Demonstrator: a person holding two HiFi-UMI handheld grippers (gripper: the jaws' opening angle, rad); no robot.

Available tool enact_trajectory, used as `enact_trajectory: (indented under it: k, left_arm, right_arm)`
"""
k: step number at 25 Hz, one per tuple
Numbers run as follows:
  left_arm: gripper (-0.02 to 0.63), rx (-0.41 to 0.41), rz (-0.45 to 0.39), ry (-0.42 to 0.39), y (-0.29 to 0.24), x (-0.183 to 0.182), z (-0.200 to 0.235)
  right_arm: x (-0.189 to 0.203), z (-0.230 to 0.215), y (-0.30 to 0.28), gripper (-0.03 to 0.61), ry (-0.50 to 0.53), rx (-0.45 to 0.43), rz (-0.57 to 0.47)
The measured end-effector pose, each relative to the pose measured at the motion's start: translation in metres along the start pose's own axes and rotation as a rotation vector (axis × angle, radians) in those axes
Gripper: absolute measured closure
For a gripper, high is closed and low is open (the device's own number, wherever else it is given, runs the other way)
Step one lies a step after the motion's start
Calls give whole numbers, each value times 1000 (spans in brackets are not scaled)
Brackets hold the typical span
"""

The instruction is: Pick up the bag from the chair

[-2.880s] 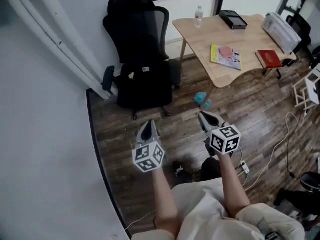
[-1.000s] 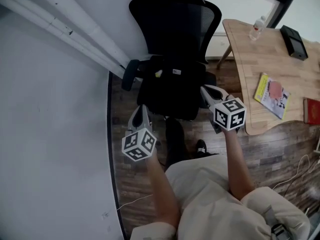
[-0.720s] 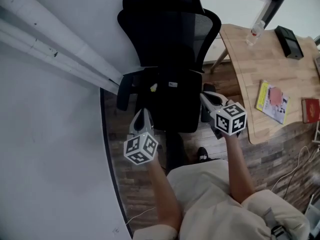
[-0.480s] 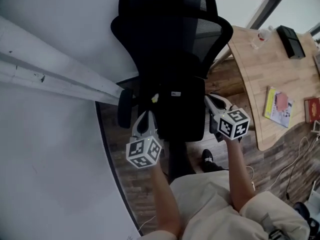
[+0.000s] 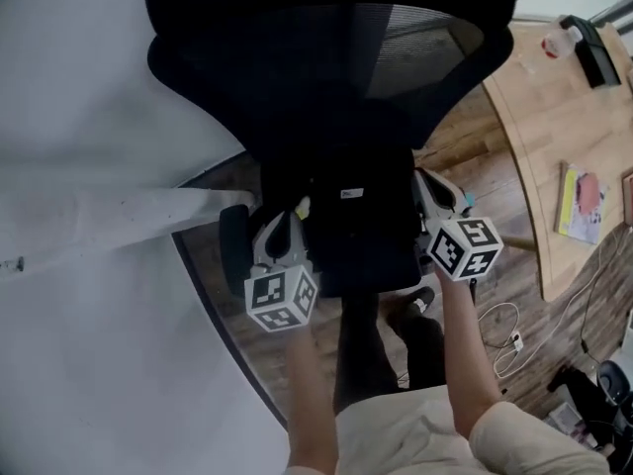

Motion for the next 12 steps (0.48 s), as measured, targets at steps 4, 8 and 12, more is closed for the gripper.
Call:
enact_trajectory:
  k: [4, 8, 12]
  left_arm:
    - [607, -1, 46, -48, -41, 33, 13]
    - [607, 6, 73, -57, -77, 68, 29]
    - [607, -7, 73, -63, -105, 93, 45]
  right_arm:
    - [46, -10, -35, 578, 45, -9, 42]
    - [86, -19, -73, 578, 101, -46, 110]
    - [117, -21, -107, 577, 154, -66, 155]
Point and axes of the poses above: the fingertips, and each gripper's own axes: y backward along the fingers, z to its left, x out of its underside, the point moved 10 cm from there along y, backward along the fingers, and after that the axes turned 9 degrees about x, right-handed, at the moved point
